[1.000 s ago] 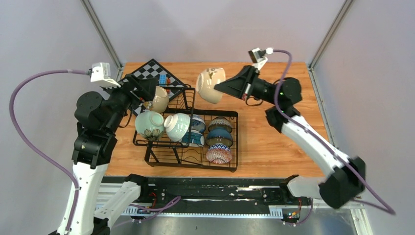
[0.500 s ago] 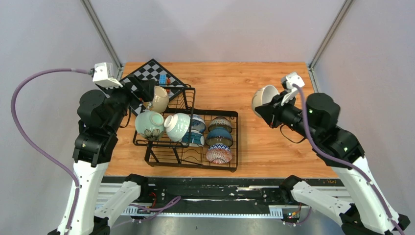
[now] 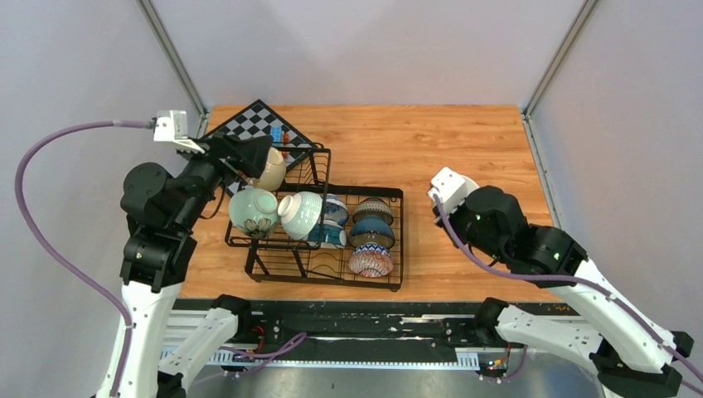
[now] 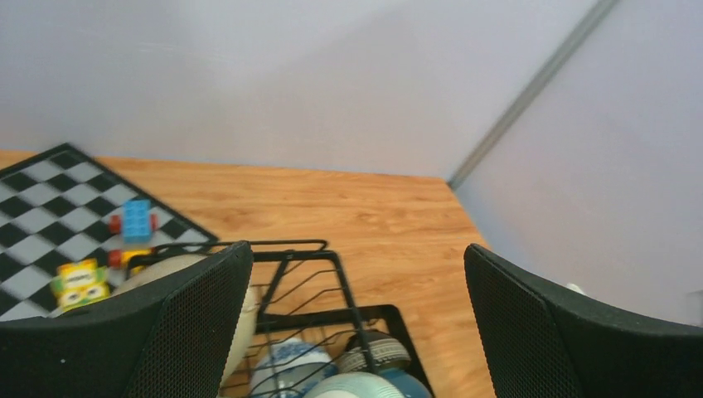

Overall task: Unload the bowls from the dish rack
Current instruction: Place the bowl at the center of the board.

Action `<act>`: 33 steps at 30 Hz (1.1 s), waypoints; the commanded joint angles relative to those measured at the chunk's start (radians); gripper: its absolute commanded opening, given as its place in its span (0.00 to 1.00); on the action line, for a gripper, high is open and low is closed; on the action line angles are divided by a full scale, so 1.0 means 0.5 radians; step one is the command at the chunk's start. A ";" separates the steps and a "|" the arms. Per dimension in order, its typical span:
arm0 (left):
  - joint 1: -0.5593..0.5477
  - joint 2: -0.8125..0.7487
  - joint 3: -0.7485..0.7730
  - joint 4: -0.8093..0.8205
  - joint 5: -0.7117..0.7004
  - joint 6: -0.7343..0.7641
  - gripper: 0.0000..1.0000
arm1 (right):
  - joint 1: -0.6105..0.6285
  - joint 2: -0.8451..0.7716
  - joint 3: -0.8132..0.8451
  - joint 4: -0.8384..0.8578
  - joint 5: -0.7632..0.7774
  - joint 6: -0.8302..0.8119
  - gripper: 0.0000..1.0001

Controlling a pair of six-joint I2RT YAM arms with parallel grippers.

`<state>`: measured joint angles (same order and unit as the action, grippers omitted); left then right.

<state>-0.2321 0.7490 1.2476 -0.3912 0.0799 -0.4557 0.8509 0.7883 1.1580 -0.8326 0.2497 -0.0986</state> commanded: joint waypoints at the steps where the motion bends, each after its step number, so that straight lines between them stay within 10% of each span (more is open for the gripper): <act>1: -0.014 0.101 -0.055 0.317 0.554 -0.184 1.00 | 0.331 -0.044 0.039 0.138 -0.104 -0.314 0.00; 6: -0.160 0.507 0.404 -0.072 0.970 -0.032 1.00 | 0.764 0.184 0.268 -0.017 -0.008 -0.584 0.00; 9: -0.826 0.713 0.823 -0.639 0.157 0.488 1.00 | 0.941 0.323 0.459 -0.156 -0.001 -0.711 0.00; 16: -1.350 1.202 1.410 -1.287 -0.268 0.719 1.00 | 1.397 0.505 0.691 -0.419 0.183 -0.878 0.00; 33: -1.878 1.450 1.469 -1.707 -0.530 0.890 0.86 | 1.943 0.724 0.788 -0.782 0.519 -0.794 0.00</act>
<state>-1.1450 1.4525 1.9953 -1.1828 -0.1139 -0.0250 1.8076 1.1629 1.5295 -1.1988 0.4076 -0.4931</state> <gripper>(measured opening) 0.899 0.105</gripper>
